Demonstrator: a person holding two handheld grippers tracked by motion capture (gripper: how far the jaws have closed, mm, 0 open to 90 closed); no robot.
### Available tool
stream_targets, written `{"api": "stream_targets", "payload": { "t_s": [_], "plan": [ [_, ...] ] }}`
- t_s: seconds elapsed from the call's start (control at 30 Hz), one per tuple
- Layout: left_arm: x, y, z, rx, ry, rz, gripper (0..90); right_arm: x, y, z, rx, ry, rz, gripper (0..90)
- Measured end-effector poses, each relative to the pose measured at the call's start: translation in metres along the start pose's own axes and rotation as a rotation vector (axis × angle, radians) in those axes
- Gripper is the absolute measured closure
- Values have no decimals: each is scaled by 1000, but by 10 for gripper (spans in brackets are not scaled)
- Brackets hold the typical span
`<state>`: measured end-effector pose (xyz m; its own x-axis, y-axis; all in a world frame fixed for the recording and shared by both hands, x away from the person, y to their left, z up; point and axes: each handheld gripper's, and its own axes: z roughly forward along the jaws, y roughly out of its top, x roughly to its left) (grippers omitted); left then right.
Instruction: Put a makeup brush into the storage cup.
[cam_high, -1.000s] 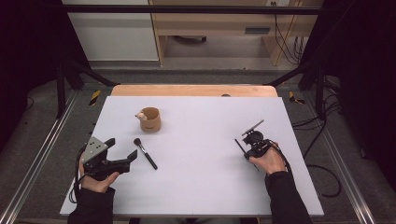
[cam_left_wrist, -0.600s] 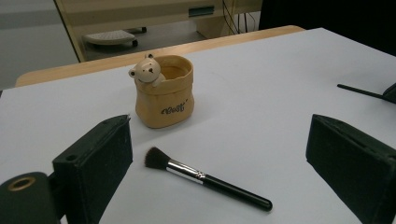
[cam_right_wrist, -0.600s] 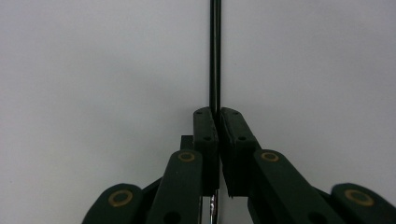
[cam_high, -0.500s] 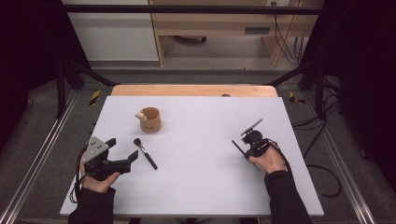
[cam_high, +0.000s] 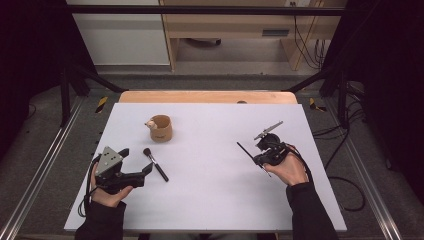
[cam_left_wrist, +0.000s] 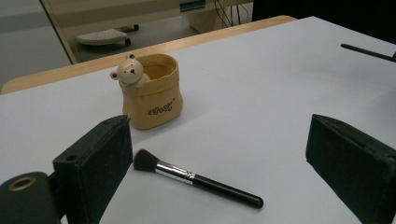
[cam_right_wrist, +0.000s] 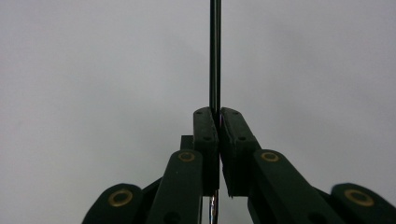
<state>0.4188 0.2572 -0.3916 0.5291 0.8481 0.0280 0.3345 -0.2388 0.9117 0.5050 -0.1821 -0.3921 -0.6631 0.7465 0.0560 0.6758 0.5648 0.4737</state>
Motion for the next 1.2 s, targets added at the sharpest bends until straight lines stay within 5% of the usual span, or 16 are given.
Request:
{"api": "stream_targets", "payload": {
  "t_s": [0.47, 0.8, 1.2],
  "plan": [
    [-19, 14, 2, 2, -42, 92, 66, 31, 15, -23, -64, 136, -143, 858],
    [-32, 19, 11, 37, -71, 164, 67, 45, 25, -29, -67, 188, -207, 858],
    [-57, 32, 26, 127, -89, 334, 70, 56, 30, -30, -70, 230, -251, 858]
  ]
}}
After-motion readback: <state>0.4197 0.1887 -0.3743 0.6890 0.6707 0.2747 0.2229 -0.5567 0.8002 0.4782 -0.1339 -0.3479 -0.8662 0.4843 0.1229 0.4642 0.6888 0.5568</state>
